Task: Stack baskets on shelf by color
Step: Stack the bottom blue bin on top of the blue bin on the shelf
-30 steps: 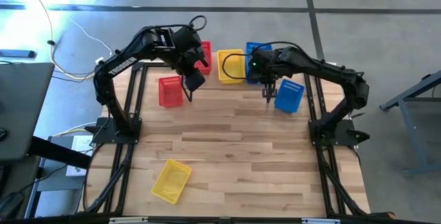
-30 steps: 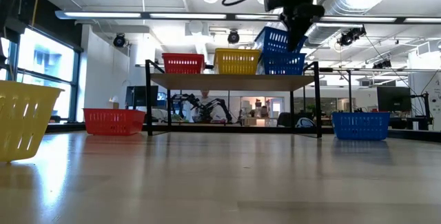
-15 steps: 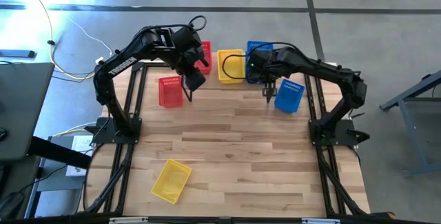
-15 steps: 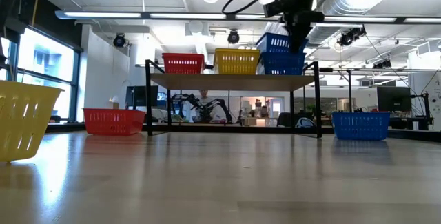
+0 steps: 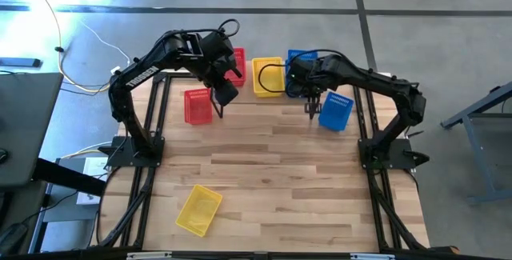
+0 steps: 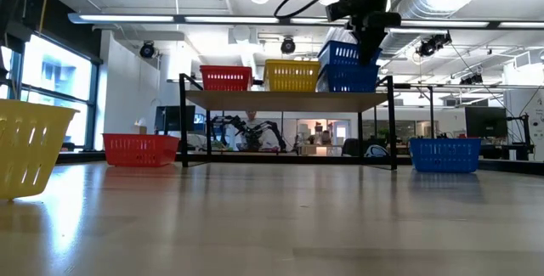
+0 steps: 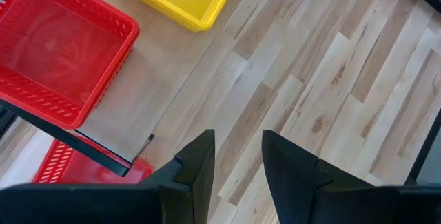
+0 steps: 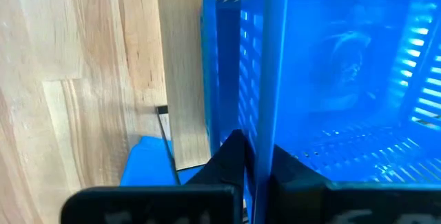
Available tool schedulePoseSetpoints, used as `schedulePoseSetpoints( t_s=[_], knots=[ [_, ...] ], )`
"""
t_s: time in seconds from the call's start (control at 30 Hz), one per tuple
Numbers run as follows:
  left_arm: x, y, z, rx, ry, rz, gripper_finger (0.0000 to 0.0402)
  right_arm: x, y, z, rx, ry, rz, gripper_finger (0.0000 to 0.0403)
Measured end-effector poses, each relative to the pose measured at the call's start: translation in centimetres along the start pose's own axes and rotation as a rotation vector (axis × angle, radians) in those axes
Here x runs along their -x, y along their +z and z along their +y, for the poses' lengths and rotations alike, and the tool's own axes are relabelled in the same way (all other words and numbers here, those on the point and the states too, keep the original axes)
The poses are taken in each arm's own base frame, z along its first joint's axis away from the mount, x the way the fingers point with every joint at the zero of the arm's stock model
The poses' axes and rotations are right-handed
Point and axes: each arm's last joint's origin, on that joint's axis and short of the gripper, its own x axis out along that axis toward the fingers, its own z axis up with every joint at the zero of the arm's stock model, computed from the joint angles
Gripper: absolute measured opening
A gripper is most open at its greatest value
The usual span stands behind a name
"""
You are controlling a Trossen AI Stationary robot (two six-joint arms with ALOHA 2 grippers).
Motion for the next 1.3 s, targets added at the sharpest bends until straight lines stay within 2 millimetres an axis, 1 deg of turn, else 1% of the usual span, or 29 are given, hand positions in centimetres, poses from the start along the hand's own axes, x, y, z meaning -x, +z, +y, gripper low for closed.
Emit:
schedulePoseSetpoints(
  t_s=[0.17,0.27,0.67,0.77,0.87,1.03,1.3],
  knots=[
    [-0.01,0.0,0.0,0.0,0.0,0.0,0.011,0.0,0.01,-0.03,-0.026,-0.006,0.0,0.0001],
    [0.0,0.0,0.0,0.0,0.0,0.0,0.011,0.01,0.04,-0.13,-0.035,-0.04,0.008,0.0001],
    [-0.01,0.01,0.0,0.0,0.0,0.0,0.011,0.02,-0.03,-0.14,-0.01,-0.046,0.016,0.0002],
    [-0.01,0.01,-0.01,0.0,0.0,0.0,0.011,0.02,-0.04,-0.09,0.002,-0.032,0.013,0.0013],
    [-0.01,0.01,-0.01,0.0,0.0,0.0,0.011,0.03,-0.03,-0.05,0.007,-0.018,0.007,0.0034],
    [-0.01,0.01,-0.01,0.0,0.0,0.0,0.011,0.04,0.0,-0.14,0.003,-0.048,0.012,0.0065],
    [0.0,0.01,0.0,0.0,0.0,-0.001,0.011,0.05,0.0,-0.14,0.005,-0.047,0.011,0.0074]
  ],
)
